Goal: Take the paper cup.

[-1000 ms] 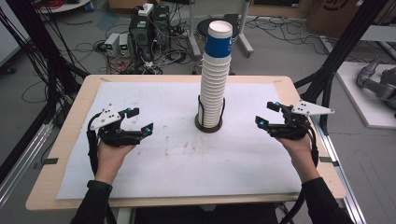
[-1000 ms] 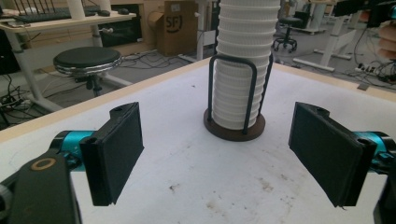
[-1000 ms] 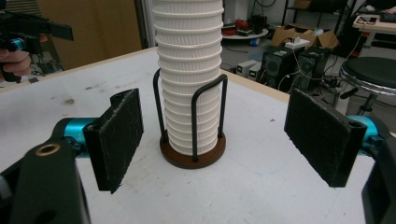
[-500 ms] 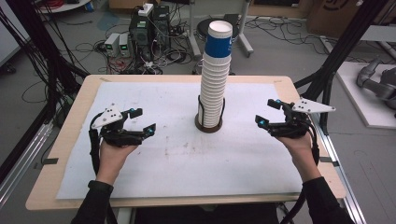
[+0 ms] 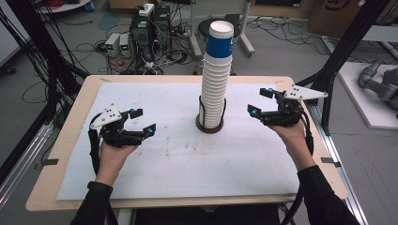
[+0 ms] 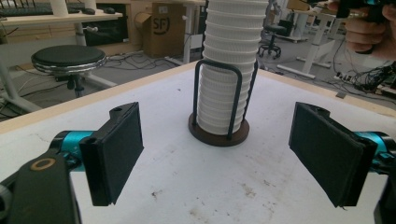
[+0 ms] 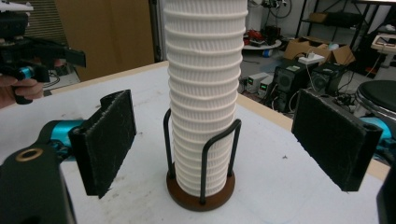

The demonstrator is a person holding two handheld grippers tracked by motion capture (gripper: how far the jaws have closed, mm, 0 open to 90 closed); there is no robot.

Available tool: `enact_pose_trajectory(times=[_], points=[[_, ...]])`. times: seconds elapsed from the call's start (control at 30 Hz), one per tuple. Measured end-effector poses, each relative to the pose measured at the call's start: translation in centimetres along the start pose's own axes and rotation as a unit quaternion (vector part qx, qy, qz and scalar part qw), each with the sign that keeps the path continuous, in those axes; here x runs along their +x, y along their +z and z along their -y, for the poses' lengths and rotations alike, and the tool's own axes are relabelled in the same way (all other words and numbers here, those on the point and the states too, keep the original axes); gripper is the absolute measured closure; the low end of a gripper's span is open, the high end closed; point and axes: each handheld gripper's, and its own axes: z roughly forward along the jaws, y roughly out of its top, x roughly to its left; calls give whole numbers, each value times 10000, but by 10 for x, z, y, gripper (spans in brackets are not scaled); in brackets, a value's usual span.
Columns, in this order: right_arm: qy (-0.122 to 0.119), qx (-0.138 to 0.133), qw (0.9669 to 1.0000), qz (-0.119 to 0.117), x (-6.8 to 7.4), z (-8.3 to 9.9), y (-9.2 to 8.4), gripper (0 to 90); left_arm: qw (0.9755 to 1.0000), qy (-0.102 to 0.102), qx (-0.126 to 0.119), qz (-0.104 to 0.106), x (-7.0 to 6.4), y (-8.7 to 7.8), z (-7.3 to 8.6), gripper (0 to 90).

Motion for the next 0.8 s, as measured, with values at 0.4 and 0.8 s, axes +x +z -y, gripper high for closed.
enact_pose_trajectory(times=[0.4, 0.8], points=[[-35, -105, 9999, -59, -8, -27, 22, 141, 10000, -39, 16, 91, -2, 2, 0, 171], [1, -108, 9998, -167, -14, -55, 50, 142, 9998, -87, -1, 180, -2, 4, 0, 171]])
